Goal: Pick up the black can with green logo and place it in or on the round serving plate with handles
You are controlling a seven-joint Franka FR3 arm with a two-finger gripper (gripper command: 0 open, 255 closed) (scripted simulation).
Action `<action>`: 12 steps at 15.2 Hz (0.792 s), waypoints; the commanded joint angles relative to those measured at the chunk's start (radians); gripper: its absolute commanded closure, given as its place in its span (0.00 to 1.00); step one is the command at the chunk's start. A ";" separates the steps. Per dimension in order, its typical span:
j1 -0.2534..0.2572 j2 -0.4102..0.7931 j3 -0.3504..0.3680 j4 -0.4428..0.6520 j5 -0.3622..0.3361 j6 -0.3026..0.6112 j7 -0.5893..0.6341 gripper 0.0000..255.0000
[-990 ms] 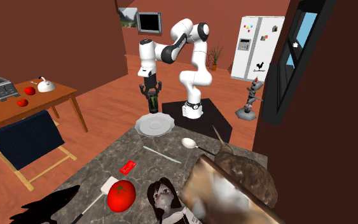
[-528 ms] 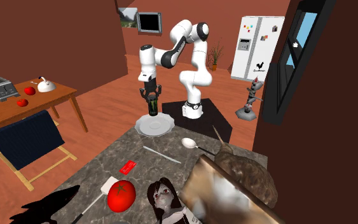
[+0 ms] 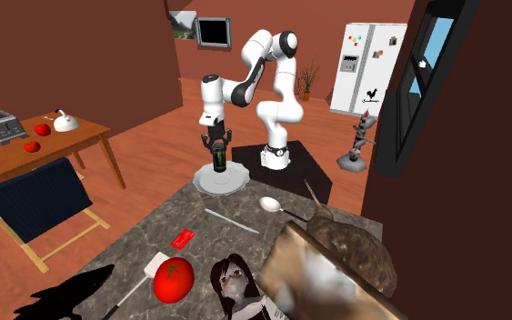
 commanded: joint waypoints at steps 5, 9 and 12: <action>0.009 0.063 -0.043 -0.045 -0.014 0.109 -0.004 1.00; 0.012 0.079 -0.052 -0.053 -0.015 0.133 -0.005 1.00; 0.012 0.079 -0.052 -0.053 -0.015 0.133 -0.005 1.00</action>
